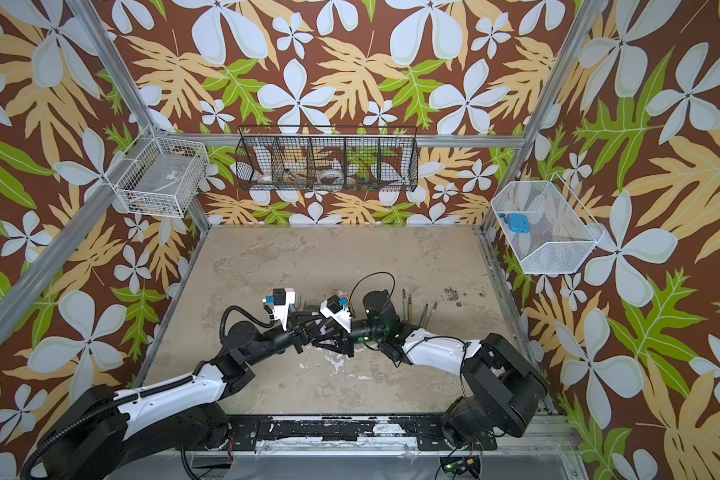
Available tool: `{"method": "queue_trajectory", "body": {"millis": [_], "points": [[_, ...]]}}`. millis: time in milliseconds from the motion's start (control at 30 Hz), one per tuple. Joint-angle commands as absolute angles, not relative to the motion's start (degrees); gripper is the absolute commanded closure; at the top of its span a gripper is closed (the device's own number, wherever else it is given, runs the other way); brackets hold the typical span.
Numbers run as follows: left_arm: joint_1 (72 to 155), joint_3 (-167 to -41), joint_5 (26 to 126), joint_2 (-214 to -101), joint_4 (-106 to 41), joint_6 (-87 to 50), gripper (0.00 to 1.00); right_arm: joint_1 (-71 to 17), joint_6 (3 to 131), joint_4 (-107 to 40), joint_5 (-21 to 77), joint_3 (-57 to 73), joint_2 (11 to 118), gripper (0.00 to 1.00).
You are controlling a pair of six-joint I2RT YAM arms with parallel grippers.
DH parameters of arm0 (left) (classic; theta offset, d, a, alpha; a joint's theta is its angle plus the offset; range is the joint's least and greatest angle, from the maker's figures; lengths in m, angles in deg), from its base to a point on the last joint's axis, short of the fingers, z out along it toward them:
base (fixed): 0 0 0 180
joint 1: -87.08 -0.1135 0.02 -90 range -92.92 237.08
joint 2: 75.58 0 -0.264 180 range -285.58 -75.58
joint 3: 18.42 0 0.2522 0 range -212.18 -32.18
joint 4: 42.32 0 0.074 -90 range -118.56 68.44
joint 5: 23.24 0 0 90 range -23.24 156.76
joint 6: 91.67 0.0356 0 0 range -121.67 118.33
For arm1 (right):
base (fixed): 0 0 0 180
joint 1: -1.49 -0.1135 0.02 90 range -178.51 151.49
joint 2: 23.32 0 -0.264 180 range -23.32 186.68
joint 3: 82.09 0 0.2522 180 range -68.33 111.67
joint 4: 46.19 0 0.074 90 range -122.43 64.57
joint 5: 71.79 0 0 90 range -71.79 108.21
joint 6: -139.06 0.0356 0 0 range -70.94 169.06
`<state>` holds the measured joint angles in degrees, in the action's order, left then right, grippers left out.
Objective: Open the pen caps
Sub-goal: 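Pull the pink cap off with left gripper while right gripper holds the pen body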
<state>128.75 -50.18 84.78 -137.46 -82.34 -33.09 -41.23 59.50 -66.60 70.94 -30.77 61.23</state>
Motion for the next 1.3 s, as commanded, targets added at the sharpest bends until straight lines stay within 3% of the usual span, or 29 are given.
{"method": "queue_trajectory", "body": {"millis": [0, 167, 367, 700, 1267], "points": [[128.6, -50.4, 84.4, -137.4, -83.2, -32.7, 1.0, -41.2, 59.1, -66.4, 71.8, -30.1, 61.2, 0.75], [128.6, -50.5, 84.5, -137.8, -83.2, -32.7, 1.0, -41.2, 59.0, -66.4, 71.7, -30.3, 60.7, 0.8], [128.6, -50.5, 84.4, -137.8, -83.1, -32.6, 1.0, -41.3, 58.8, -66.4, 71.8, -30.3, 61.0, 1.0], [128.2, -49.6, 78.8, -134.3, -80.7, -33.4, 1.0, -41.3, 57.5, -64.8, 71.6, -29.5, 63.7, 1.0], [121.4, -46.7, 82.5, -129.2, -83.8, -36.4, 1.0, -41.3, 54.9, -59.4, 71.4, -29.2, 67.4, 1.0]]}}
